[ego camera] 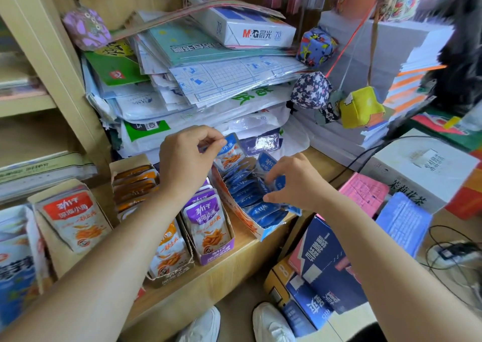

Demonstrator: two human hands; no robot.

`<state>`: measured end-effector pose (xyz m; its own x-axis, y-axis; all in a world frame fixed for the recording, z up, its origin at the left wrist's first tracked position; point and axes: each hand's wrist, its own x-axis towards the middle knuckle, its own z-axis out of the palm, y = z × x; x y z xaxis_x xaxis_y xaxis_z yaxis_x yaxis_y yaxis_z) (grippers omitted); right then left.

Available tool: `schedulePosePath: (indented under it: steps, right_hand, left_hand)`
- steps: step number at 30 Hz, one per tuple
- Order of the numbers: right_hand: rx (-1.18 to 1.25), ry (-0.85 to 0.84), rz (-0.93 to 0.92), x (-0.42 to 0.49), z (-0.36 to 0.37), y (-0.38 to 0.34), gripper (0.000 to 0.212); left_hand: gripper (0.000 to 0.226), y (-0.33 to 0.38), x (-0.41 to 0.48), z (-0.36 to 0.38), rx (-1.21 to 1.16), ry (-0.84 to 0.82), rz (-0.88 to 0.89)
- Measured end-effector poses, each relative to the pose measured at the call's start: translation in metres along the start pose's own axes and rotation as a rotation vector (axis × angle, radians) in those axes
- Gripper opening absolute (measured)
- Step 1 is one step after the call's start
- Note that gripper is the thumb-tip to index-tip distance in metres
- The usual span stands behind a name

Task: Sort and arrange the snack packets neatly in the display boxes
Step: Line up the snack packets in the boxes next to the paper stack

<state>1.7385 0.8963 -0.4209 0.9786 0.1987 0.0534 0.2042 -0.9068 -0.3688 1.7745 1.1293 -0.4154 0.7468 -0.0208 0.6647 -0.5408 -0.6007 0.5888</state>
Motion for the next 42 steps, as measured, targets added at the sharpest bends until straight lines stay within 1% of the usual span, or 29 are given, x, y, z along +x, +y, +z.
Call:
schedulePosePath:
  steps: [2, 3, 6, 8, 11, 14, 17, 18, 20, 22, 23, 24, 26, 27, 30, 32, 36, 37, 39, 42]
  right_hand:
    - [-0.028, 0.039, 0.012, 0.004, 0.003, -0.001, 0.011]
    - [0.009, 0.075, 0.033, 0.006, 0.003, -0.001, 0.005]
    - [0.175, 0.179, 0.107, 0.006, -0.002, -0.001, 0.009]
    - [0.218, 0.240, 0.107, 0.004, -0.004, -0.001, 0.007]
    - [0.291, 0.349, 0.117, 0.001, -0.009, 0.000, 0.009]
    - [0.351, 0.422, 0.122, -0.002, -0.015, -0.001, 0.011]
    - [0.438, 0.482, 0.168, -0.006, -0.020, -0.003, 0.008]
    - [0.460, 0.509, 0.186, -0.007, -0.021, -0.004, 0.010]
    - [0.498, 0.545, 0.211, -0.009, -0.023, -0.007, 0.021]
    - [0.532, 0.548, 0.226, -0.010, -0.023, -0.010, 0.032]
    - [0.540, 0.551, 0.232, -0.011, -0.023, -0.011, 0.034]
    - [0.547, 0.560, 0.239, -0.011, -0.024, -0.012, 0.032]
    - [0.581, 0.582, 0.261, -0.012, -0.026, -0.013, 0.022]
    - [0.605, 0.588, 0.275, -0.012, -0.027, -0.013, 0.018]
    - [0.658, 0.568, 0.306, -0.012, -0.026, -0.014, 0.017]
    - [0.707, 0.530, 0.330, -0.010, -0.023, -0.016, 0.010]
    - [0.781, 0.496, 0.393, -0.001, -0.014, -0.020, 0.008]
    - [0.791, 0.493, 0.408, 0.002, -0.012, -0.022, 0.010]
    - [0.833, 0.496, 0.431, 0.006, -0.009, -0.025, 0.021]
    - [0.918, 0.506, 0.432, 0.011, -0.005, -0.030, 0.033]
  left_hand:
    - [0.002, 0.001, -0.001, 0.002, 0.010, -0.052, -0.005]
    - [0.004, 0.002, -0.002, 0.004, 0.021, -0.083, -0.020]
    - [0.005, 0.002, -0.005, 0.010, 0.055, -0.151, -0.051]
    - [0.005, 0.002, -0.006, 0.013, 0.094, -0.197, -0.073]
    - [0.006, 0.002, -0.008, 0.017, 0.193, -0.258, -0.126]
    - [0.009, 0.000, -0.010, 0.020, 0.264, -0.258, -0.156]
    - [0.011, 0.000, -0.009, 0.025, 0.286, -0.255, -0.165]
    - [0.011, -0.001, -0.008, 0.026, 0.285, -0.262, -0.178]
    - [0.013, -0.005, -0.006, 0.027, 0.262, -0.284, -0.209]
    - [0.016, -0.009, -0.003, 0.026, 0.192, -0.342, -0.228]
    - [0.022, -0.010, -0.003, 0.024, 0.155, -0.388, -0.227]
    - [0.032, -0.011, -0.004, 0.021, 0.139, -0.439, -0.216]
    - [0.049, -0.012, -0.006, 0.018, 0.190, -0.509, -0.177]
    - [0.049, -0.012, -0.007, 0.018, 0.221, -0.502, -0.154]
    - [0.028, -0.013, -0.009, 0.019, 0.182, -0.398, -0.140]
    - [0.019, -0.013, -0.009, 0.020, 0.158, -0.355, -0.149]
    - [0.014, -0.014, -0.008, 0.021, 0.133, -0.326, -0.186]
    - [0.014, -0.014, -0.008, 0.021, 0.126, -0.325, -0.191]
    - [0.014, -0.015, -0.008, 0.022, 0.112, -0.329, -0.199]
    - [0.016, -0.016, -0.007, 0.020, 0.089, -0.342, -0.207]
